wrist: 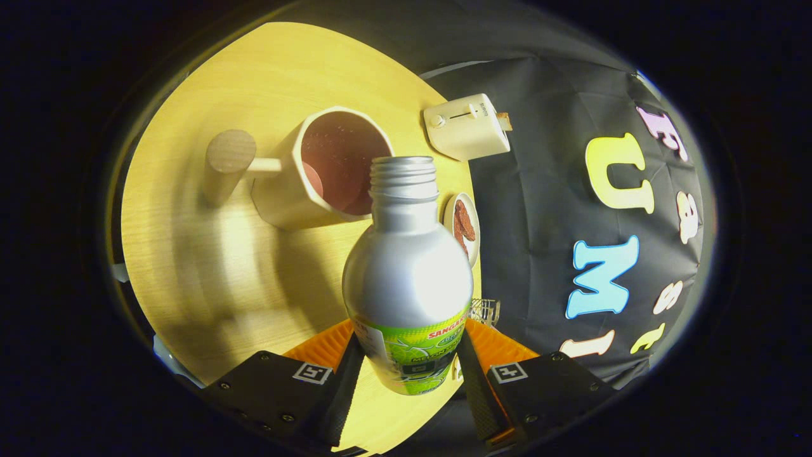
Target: Take the bottle from table, then pour the juice into the cup, finally place the bottle on the coaster
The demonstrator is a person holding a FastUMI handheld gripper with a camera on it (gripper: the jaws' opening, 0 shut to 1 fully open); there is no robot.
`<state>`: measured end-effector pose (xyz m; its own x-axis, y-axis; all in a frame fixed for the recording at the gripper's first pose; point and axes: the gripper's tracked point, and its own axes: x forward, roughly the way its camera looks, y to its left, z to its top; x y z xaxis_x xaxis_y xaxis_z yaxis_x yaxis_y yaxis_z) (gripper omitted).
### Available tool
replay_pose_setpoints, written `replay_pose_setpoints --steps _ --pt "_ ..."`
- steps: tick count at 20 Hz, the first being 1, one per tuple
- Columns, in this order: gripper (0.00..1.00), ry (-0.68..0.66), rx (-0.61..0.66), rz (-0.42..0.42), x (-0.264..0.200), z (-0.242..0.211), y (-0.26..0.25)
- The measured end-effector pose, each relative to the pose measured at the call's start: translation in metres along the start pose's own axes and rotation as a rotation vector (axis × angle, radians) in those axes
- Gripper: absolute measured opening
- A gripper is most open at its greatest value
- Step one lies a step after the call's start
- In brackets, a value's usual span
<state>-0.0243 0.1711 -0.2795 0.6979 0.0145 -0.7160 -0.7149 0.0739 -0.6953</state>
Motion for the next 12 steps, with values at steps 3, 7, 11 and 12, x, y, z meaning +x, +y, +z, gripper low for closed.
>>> replay_pose_setpoints --steps 3,7,11,12 --pt "0.76 0.019 -0.043 0.002 0.001 -0.003 -0.003" --pt "0.76 0.042 -0.084 -0.003 0.0 -0.005 -0.007" --pt "0.76 0.053 -0.117 -0.007 0.001 -0.007 -0.012" --pt "0.76 0.054 -0.125 -0.009 0.001 -0.008 -0.014"
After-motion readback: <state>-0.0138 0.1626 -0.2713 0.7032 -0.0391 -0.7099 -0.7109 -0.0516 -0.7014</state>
